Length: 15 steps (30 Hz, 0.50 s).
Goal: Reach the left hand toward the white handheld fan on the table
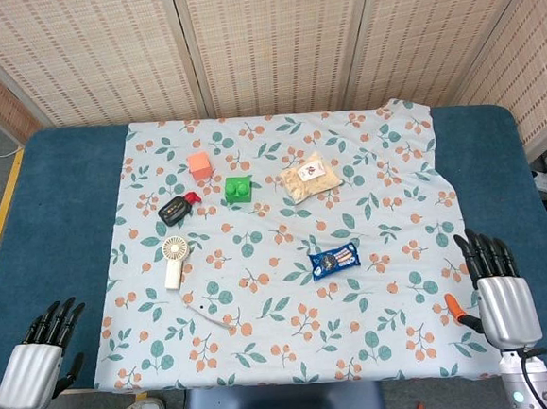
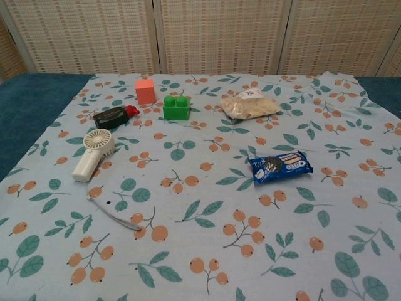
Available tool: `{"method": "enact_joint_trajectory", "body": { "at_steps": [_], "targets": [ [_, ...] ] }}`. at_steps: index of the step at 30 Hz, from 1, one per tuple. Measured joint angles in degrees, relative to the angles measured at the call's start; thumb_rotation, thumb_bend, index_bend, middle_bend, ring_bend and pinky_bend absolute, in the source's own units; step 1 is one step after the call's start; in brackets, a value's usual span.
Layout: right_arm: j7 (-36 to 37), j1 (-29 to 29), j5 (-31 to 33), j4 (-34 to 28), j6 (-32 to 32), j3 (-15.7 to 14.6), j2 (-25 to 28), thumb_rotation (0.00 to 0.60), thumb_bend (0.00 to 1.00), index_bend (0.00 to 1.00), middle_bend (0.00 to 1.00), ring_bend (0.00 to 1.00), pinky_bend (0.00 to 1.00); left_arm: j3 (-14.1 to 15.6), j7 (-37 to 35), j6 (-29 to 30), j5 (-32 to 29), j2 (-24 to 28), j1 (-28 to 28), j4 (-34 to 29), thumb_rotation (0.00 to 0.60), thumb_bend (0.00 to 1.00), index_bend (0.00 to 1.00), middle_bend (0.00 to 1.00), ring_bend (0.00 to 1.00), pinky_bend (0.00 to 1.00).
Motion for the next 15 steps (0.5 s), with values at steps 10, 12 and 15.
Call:
{"method": "enact_joint_trajectory", "body": {
  "at_steps": [10,12,15],
  "targets": [
    [0.0,0.2,1.0,0.9,-0.4,0.3,-0.6,0.600,0.18,0.00,0.00,0.00,0.00,-0.3,-1.5,-2.0,1.2,-2.5,-2.0,3.1,0.600,0.49,0.00,0.14,0.15,0.34],
    [0.0,0.3,1.6,1.5,-0.4,0.6,-0.8,0.600,0.19,0.00,0.00,0.00,0.00,-0.6,-1.3,-3.8,1.3,-3.8,-3.1,4.4,0.600,0.50,0.00,0.26,0.29,0.46],
    [-1.1,0.4,1.8,1.6,-0.2,0.8,-1.0,0.600,0.19,0.00,0.00,0.00,0.00,-1.3,-0.4,-8.0,0.5,-5.6,-5.4,5.4,0.600,0.54,0.00,0.51,0.52,0.67]
  ]
}}
